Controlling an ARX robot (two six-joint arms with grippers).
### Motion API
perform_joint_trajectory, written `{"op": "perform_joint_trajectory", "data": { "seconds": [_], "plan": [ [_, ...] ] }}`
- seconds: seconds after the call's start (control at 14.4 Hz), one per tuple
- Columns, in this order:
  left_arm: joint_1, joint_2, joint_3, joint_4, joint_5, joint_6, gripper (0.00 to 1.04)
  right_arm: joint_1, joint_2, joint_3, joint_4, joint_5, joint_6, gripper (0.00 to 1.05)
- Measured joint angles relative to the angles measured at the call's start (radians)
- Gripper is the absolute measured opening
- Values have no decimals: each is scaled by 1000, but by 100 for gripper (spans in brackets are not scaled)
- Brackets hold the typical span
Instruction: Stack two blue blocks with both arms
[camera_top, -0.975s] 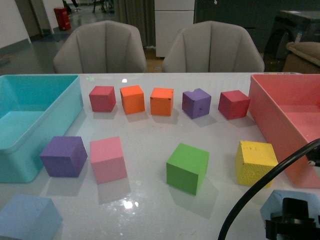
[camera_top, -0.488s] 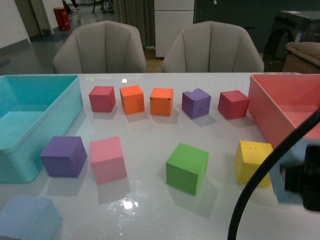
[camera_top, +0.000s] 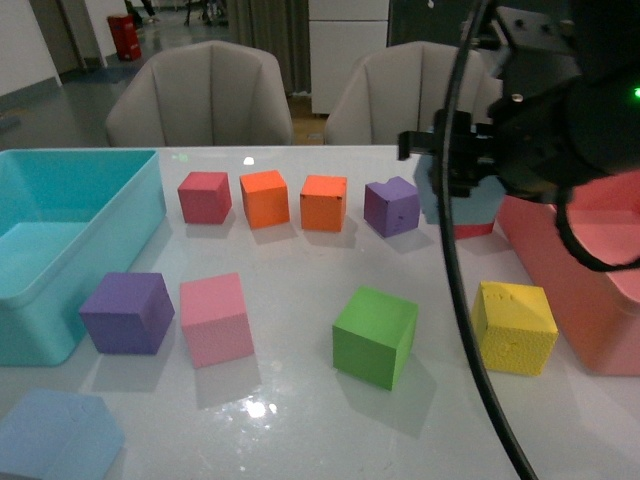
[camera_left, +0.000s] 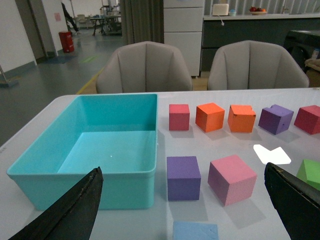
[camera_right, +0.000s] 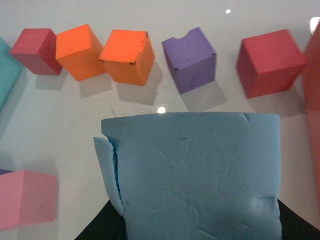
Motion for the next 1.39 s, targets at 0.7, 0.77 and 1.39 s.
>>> {"op": "perform_joint_trajectory", "data": {
  "seconds": [0.7,0.77,1.39],
  "plan": [
    [0,0,0,0,0,0,98,151,550,670,-359,19,139,44],
    [0,0,0,0,0,0,98,151,569,700,-383,35,150,44],
    [0,0,0,0,0,0,98,158,707,879,-527,60,235,44]
  ]
}}
